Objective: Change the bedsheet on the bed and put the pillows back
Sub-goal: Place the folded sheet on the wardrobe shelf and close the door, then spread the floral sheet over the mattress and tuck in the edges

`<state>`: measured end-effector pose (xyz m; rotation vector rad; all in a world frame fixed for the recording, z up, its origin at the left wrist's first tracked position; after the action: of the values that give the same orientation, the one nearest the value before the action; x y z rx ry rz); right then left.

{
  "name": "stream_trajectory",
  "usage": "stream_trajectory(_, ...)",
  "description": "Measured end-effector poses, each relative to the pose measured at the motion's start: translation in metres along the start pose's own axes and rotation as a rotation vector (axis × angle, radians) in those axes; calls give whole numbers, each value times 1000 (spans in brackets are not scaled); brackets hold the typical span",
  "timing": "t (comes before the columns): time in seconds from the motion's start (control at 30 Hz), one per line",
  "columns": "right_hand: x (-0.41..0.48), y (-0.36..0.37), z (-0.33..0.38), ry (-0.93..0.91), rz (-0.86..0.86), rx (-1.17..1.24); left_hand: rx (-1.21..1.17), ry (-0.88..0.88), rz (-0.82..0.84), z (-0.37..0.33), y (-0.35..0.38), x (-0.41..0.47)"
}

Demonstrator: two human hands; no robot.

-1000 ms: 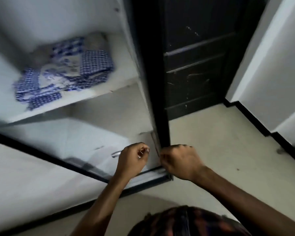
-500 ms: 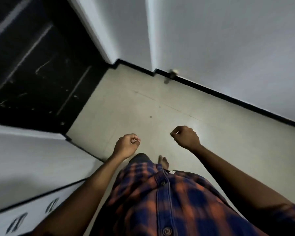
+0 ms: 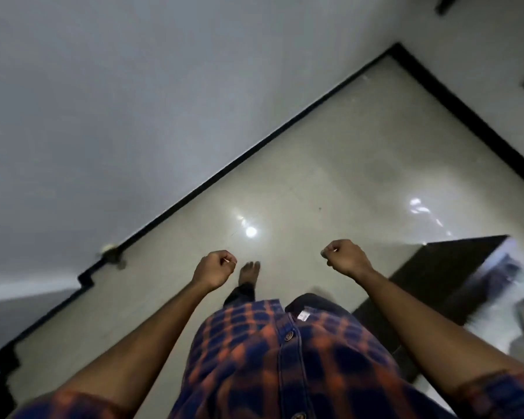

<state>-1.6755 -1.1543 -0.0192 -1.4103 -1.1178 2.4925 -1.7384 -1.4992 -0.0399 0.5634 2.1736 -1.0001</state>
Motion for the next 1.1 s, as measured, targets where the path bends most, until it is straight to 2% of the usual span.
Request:
stream_trajectory(0.1, 18, -49, -29, 130, -102, 214, 179, 163, 93, -87, -15, 62)
stream_trajectory(0.23, 28, -103, -70, 264, -264, 441, 289, 285, 148, -200, -12, 129)
stream_trajectory(0.4, 60, -158, -141, 425, -387, 616, 407, 420, 253, -334, 41, 187)
stream_trajectory(0.73, 142, -241, -272, 678, -331, 869, 791, 536, 492, -560, 209, 221)
stream_trajectory(0.93, 176, -337, -317, 738, -436, 950, 872, 697, 603, -708, 327, 221)
stream_trajectory(1.1, 204, -396, -369, 870, -546, 1068, 947, 805, 715, -817, 439, 235)
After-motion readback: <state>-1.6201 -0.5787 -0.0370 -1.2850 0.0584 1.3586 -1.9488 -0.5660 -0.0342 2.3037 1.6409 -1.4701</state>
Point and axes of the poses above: each hand's wrist, its own x-axis towards the middle knuckle, its own y-axis out of the palm, z = x × y, the point moved 5 cm from there along x, towards the middle knuckle, and after that the axes turned 3 degrees about -z, right-handed, at the moved point
